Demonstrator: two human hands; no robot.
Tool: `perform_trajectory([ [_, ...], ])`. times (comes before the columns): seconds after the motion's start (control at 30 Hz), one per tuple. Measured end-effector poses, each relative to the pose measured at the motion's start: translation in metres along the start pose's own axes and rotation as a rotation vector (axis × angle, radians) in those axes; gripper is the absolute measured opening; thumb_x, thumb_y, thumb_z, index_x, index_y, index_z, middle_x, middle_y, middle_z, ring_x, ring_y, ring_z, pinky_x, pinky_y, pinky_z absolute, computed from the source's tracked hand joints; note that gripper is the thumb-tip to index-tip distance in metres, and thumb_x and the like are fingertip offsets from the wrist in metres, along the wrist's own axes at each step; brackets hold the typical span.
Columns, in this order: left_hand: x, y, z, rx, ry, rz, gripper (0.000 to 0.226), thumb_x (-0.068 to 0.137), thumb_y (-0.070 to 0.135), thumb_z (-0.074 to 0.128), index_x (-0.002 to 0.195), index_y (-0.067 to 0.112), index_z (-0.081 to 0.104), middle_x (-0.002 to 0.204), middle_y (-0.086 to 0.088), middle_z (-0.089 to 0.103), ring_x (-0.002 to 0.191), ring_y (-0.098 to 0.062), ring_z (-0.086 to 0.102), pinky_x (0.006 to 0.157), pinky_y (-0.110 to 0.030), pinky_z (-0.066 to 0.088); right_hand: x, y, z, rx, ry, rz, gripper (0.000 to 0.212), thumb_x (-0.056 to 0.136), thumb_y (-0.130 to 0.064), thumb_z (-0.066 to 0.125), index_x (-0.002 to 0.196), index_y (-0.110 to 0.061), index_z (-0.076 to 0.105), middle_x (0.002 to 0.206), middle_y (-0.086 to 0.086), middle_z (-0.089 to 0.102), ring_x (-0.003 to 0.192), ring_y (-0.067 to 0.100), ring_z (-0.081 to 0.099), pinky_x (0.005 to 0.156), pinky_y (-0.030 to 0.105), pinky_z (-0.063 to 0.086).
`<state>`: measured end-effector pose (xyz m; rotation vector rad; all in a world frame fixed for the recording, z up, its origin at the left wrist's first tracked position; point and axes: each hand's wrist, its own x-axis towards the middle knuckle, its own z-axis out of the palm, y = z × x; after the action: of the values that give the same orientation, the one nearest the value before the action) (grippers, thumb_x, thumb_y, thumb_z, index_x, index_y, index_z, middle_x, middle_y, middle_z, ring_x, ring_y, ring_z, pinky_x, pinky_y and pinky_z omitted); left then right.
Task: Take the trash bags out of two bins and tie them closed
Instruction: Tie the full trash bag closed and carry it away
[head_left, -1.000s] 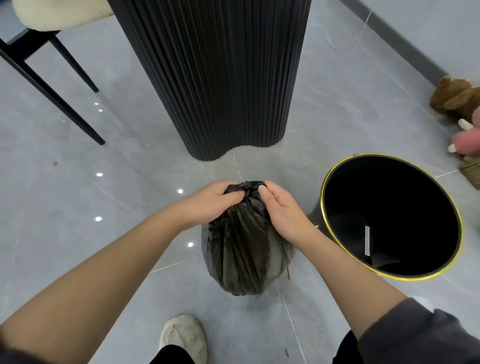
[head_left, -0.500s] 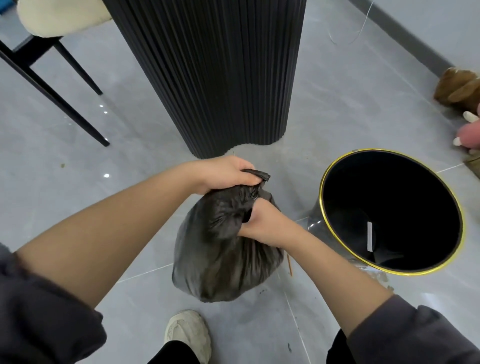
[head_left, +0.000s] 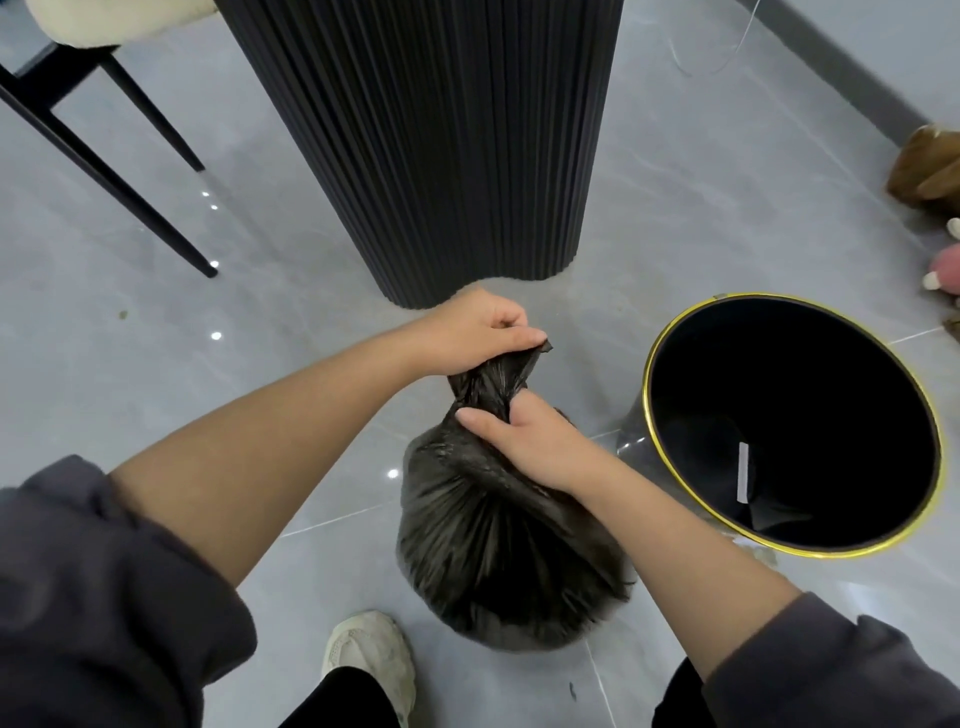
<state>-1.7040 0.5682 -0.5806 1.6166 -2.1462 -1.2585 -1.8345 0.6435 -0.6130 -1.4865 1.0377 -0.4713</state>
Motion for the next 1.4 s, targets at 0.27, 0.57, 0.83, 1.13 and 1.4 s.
perform_trajectory([
  [0.27,-0.052,-0.019,0.017,-0.152,0.413,-0.338,0.038,0.091,0.053,0.044,0.105,0.018,0.048,0.100,0.000,0.061,0.082,-0.015,0.060,0.067,-0.031,0.045,0.007,0.016,0.005,-0.038,0.123,0.089,0.047,0.097,-0.043,0.043,0.062,-0.015,0.031,0.059,0.001,0.032,0.053,0.012,0.036,0.056,0.030,0.030],
  [0.57,-0.071,-0.021,0.034,-0.143,-0.012,-0.404,0.027,0.093,0.024,0.054,0.066,0.016,0.053,0.053,0.004,0.062,0.040,-0.013,0.051,0.040,-0.018,0.036,0.006,0.013,0.000,-0.011,0.185,0.179,0.045,0.099,-0.039,0.040,0.061,-0.016,0.033,0.060,-0.002,0.033,0.056,0.010,0.037,0.051,0.017,0.032],
  [0.83,-0.055,-0.016,0.002,-0.139,-0.037,-0.246,0.025,0.091,0.012,0.052,0.067,0.018,0.059,0.054,0.001,0.060,0.045,-0.017,0.055,0.041,-0.011,0.034,0.002,0.016,-0.013,0.094,-0.141,0.111,0.028,0.089,-0.043,0.059,0.108,-0.024,0.067,0.108,-0.005,0.070,0.104,0.004,0.063,0.092,0.026,0.049],
  [1.13,-0.051,-0.039,0.022,0.040,0.139,-0.110,0.017,0.093,0.020,0.054,0.109,0.025,0.056,0.102,0.006,0.062,0.087,-0.009,0.060,0.069,-0.020,0.044,0.012,0.035,0.009,0.042,-0.108,0.373,0.021,0.072,-0.021,0.067,0.090,-0.010,0.065,0.084,0.002,0.065,0.086,0.018,0.065,0.085,0.036,0.052],
  [1.4,-0.065,-0.073,0.034,0.752,0.062,0.479,0.075,0.081,0.022,0.054,0.149,0.025,0.023,0.158,0.005,0.018,0.145,-0.017,0.017,0.115,-0.038,0.024,0.039,0.037,0.018,-0.360,-0.173,0.395,0.016,0.082,-0.020,0.059,0.091,-0.008,0.058,0.074,0.004,0.055,0.070,0.019,0.053,0.054,0.026,0.039],
])
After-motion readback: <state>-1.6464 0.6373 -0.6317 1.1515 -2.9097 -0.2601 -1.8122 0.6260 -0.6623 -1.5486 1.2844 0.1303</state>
